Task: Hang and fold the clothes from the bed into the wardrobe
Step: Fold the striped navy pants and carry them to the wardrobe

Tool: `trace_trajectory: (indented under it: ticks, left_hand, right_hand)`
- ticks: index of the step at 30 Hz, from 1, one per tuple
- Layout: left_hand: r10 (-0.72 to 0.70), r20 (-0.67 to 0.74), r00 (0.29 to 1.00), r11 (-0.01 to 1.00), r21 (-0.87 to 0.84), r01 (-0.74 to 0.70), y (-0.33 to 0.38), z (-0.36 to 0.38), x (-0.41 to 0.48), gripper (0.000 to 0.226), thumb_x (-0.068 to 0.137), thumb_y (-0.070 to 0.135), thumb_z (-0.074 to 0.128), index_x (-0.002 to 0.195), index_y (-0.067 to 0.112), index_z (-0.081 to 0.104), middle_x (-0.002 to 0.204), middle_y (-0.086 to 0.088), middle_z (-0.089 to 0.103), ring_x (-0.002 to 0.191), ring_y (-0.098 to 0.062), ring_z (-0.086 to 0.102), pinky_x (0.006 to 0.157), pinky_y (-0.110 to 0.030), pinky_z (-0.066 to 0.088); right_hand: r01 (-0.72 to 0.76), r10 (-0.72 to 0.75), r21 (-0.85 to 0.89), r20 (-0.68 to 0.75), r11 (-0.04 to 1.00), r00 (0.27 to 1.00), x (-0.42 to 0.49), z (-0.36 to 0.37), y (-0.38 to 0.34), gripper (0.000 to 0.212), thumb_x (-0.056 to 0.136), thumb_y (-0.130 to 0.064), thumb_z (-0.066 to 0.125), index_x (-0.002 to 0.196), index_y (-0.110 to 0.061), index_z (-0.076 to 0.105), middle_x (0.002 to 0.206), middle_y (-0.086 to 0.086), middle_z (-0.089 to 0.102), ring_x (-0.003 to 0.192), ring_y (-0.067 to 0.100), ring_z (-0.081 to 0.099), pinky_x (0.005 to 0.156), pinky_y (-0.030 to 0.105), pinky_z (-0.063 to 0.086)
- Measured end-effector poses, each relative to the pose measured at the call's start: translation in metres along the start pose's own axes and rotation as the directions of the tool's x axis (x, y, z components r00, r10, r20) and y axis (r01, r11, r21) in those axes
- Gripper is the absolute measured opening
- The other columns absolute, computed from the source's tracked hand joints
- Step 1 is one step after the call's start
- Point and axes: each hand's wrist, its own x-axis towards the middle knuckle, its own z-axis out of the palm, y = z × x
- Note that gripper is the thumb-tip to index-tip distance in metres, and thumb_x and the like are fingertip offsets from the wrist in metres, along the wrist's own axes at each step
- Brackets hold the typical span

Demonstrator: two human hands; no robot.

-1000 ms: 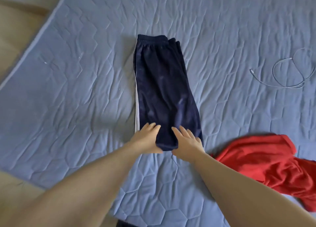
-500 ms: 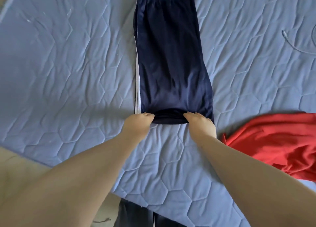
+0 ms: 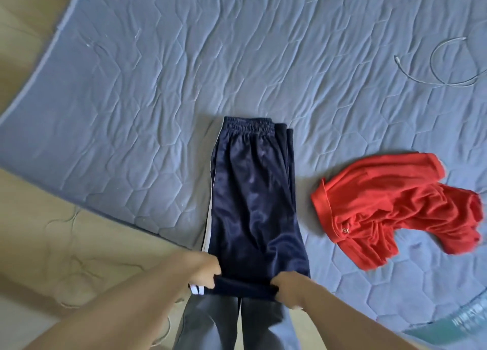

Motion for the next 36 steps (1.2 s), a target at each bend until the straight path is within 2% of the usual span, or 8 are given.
trace_trajectory:
  ticks: [3,7,15,19,21,23,27,36]
  left_hand:
    - [0.014,0.051,0.999,0.99,0.14,-0.021,-0.001,-0.007,-0.014,0.018,0.083,0.013,0.046,0.066,0.013,0.044,0.058,-0.005,0.042,0.052,-0.02,0.036,0.051,-0.027,0.03]
    - [0.028,0.007,1.0,0.986,0.164,-0.029,0.002,-0.054,-0.048,0.013,0.082,0.019,0.046,0.072,0.01,0.045,0.066,-0.007,0.046,0.066,-0.027,0.041,0.063,-0.03,0.036]
    - [0.067,-0.329,0.942,0.98,0.2,0.0,0.005,-0.177,-0.1,0.021,0.087,0.014,0.047,0.066,0.015,0.046,0.067,0.001,0.046,0.075,-0.024,0.052,0.063,-0.03,0.041]
    - [0.052,-0.739,0.672,0.993,0.109,0.042,0.001,-0.21,-0.113,0.026,0.092,0.012,0.043,0.113,0.012,0.06,0.102,-0.008,0.059,0.102,-0.027,0.054,0.076,-0.029,0.041]
    - [-0.006,-0.846,0.533,0.998,0.028,0.056,-0.006,-0.209,-0.101,0.051,0.096,0.022,0.043,0.144,0.028,0.029,0.147,-0.006,0.035,0.136,-0.027,0.029,0.1,-0.035,0.033]
    - [-0.05,-0.844,0.534,0.997,-0.014,0.07,-0.01,-0.197,-0.085,0.074,0.094,0.034,0.049,0.149,0.031,0.0,0.158,0.0,0.001,0.145,-0.026,0.001,0.113,-0.044,0.016]
    - [-0.182,-0.828,0.53,0.969,-0.243,-0.046,-0.018,-0.17,-0.034,0.09,0.087,0.044,0.057,0.148,0.029,-0.007,0.158,-0.001,-0.007,0.145,-0.025,-0.001,0.114,-0.047,0.019]
    - [-0.373,-0.742,0.558,0.563,-0.659,-0.5,-0.041,-0.129,0.075,0.107,0.071,0.032,0.077,0.148,0.019,0.003,0.146,-0.008,0.029,0.132,-0.026,0.036,0.109,-0.044,0.031]
  right_hand:
    - [0.023,-0.022,-0.019,0.038,1.0,0.999,-0.019,-0.006,-0.007,0.038,0.092,-0.005,0.04,0.128,-0.008,0.052,0.134,0.013,0.051,0.112,0.026,0.052,0.08,0.025,0.032]
    - [0.009,-0.014,-0.062,-0.09,0.998,0.996,-0.039,-0.054,-0.006,0.043,0.09,-0.006,0.042,0.132,-0.012,0.051,0.137,0.01,0.05,0.123,0.029,0.049,0.099,0.033,0.038]
    - [-0.074,0.067,0.007,-0.501,0.997,0.863,-0.066,-0.176,0.006,0.04,0.086,-0.005,0.039,0.116,-0.022,0.058,0.128,0.006,0.056,0.116,0.028,0.053,0.094,0.038,0.043]
    - [-0.126,0.125,0.057,-0.755,0.99,0.643,-0.068,-0.204,0.004,0.051,0.092,-0.008,0.036,0.14,-0.028,0.035,0.143,0.004,0.043,0.134,0.027,0.034,0.105,0.038,0.027]
    - [-0.117,0.185,0.145,-0.809,0.983,0.557,-0.062,-0.203,0.002,0.059,0.098,-0.018,0.034,0.149,-0.03,0.009,0.156,0.0,0.018,0.144,0.028,0.011,0.113,0.041,0.016]
    - [-0.078,0.256,0.259,-0.779,0.963,0.572,-0.053,-0.196,0.0,0.061,0.099,-0.032,0.032,0.149,-0.033,-0.003,0.159,-0.002,0.001,0.145,0.029,0.0,0.114,0.043,0.012]
    - [0.009,0.414,0.549,-0.641,0.836,0.646,-0.021,-0.179,0.007,0.07,0.095,-0.046,0.039,0.149,-0.034,-0.003,0.159,-0.001,0.0,0.145,0.027,0.006,0.113,0.047,0.016]
    - [0.217,0.57,0.894,-0.421,0.391,0.705,0.072,-0.145,0.02,0.094,0.082,-0.042,0.066,0.15,-0.017,0.006,0.149,0.015,0.025,0.135,0.034,0.031,0.111,0.045,0.027]
